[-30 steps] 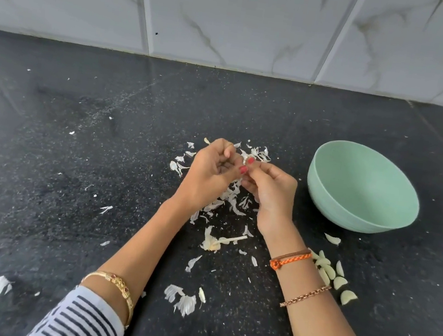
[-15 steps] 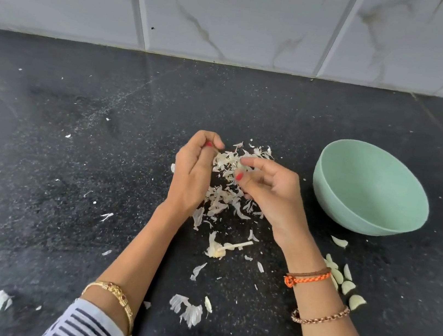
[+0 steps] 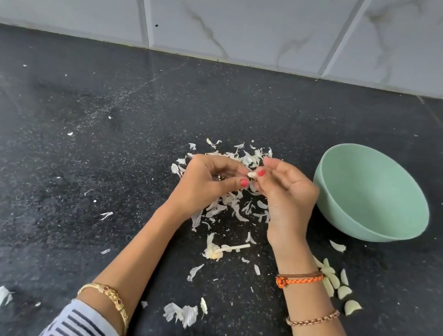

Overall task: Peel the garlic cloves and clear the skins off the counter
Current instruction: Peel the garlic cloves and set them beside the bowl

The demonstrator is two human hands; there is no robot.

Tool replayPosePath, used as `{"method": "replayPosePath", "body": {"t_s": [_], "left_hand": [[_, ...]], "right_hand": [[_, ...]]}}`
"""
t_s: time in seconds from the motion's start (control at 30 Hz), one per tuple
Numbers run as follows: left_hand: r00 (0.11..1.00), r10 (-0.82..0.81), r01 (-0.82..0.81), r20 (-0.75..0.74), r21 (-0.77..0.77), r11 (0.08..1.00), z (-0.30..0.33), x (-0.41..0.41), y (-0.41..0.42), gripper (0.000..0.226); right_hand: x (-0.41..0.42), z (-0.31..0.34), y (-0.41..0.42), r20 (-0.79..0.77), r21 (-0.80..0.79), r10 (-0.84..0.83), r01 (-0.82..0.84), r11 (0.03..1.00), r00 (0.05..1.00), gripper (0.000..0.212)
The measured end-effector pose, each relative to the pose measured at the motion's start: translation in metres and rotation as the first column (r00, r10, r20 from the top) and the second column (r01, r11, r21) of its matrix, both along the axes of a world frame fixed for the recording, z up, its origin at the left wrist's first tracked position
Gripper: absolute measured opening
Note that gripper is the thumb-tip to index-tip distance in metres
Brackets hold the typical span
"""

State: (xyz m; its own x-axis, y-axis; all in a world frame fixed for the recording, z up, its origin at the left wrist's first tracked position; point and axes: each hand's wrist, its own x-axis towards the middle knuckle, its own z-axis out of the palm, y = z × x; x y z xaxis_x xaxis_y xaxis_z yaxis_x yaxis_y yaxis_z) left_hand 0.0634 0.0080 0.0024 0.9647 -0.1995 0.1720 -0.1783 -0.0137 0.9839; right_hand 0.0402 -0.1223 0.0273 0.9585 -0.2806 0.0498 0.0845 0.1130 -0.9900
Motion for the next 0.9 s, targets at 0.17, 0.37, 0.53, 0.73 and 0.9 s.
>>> {"method": "replayPosePath", "body": {"t_s": [0.17, 0.37, 0.53, 0.73, 0.9], "left_hand": [[0.997, 0.075, -0.075, 0.034, 0.006, 0.997, 0.001, -0.002, -0.004, 0.016], [0.996, 0.075, -0.071, 0.047, -0.088, 0.994, 0.006, -0.005, -0.009, 0.014], [0.963, 0.209, -0.250, -0.169, -0.281, 0.926, 0.009, -0.010, -0.020, 0.013], [0.909, 0.335, -0.397, -0.249, -0.273, 0.876, 0.007, -0.008, -0.013, 0.014], [0.879, 0.444, -0.475, -0.174, -0.234, 0.849, 0.007, -0.008, -0.012, 0.010]], "right_hand": [[0.001, -0.003, 0.002, -0.029, -0.039, -0.031, 0.030, 0.999, 0.999, 0.024], [0.002, -0.003, 0.006, -0.038, 0.045, -0.034, 0.035, 0.998, 0.999, 0.024], [-0.002, -0.011, 0.013, 0.226, -0.268, -0.140, 0.200, 0.942, 0.964, 0.028], [0.001, -0.011, 0.007, 0.293, -0.302, -0.099, 0.191, 0.934, 0.951, 0.016], [0.003, -0.012, 0.000, 0.300, -0.565, 0.000, 0.178, 0.806, 0.954, 0.021]]}}
